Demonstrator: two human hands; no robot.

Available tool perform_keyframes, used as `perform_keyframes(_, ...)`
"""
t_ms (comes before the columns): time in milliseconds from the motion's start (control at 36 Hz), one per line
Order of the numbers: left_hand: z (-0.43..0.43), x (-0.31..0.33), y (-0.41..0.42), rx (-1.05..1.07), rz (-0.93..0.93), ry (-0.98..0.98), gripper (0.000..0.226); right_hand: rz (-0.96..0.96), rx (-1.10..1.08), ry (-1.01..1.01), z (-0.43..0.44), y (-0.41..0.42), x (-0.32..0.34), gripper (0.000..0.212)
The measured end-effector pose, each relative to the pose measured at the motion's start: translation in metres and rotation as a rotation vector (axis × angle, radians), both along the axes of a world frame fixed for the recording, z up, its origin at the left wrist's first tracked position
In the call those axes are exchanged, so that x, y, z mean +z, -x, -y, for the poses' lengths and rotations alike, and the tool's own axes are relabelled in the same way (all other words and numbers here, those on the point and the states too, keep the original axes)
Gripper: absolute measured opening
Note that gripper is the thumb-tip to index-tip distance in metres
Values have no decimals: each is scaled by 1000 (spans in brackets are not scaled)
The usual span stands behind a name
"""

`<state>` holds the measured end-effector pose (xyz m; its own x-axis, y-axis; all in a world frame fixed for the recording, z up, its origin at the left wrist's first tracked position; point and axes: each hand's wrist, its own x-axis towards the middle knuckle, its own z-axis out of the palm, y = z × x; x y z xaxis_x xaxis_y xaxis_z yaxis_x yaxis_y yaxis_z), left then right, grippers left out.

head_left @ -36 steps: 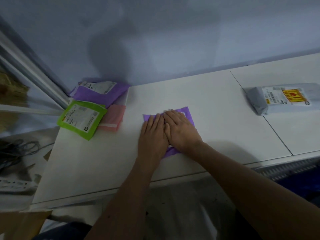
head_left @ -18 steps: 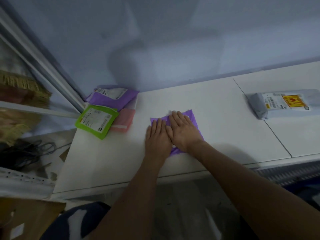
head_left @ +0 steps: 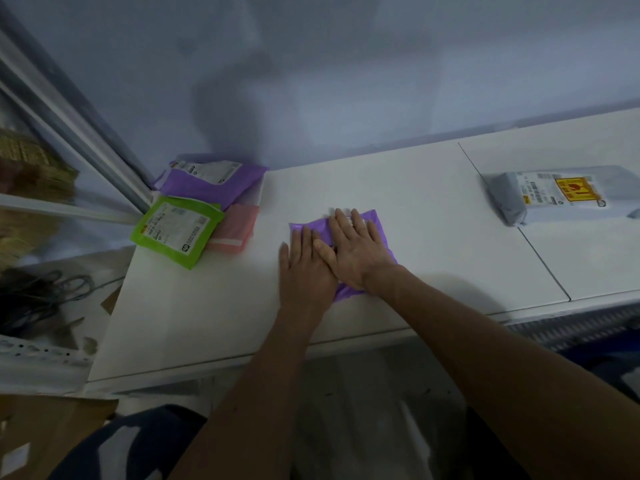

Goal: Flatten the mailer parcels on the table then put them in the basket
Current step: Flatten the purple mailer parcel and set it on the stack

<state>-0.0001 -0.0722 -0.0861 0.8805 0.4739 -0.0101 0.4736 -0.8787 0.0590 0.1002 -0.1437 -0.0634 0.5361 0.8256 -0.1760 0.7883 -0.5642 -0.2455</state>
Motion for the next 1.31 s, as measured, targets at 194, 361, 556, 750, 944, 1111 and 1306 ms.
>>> perform_keyframes(194,1,7,-1,13,-66,38,89,15,-2,-6,-1,0,0,74)
perform_keyframes(361,-2,18,7,27,-98,-3,70,-1,-20,-90,8,2,4,73)
perform_keyframes(556,-5,12,11,148,144,56,70,9,-61,-108,22,-9,11,71)
perform_keyframes(750,5,5,13,31,94,26,78,-40,-97,-116,31,-7,-5,72)
perform_keyframes(944,8,0,15,-14,-15,-6,95,44,-129,-138,37,0,-16,89)
perform_keyframes(1111,4,5,13,-34,-18,3,90,-42,-106,-91,35,-9,-13,81)
perform_keyframes(1306,0,16,18,-167,-89,-85,58,-202,-159,-130,27,-13,10,65)
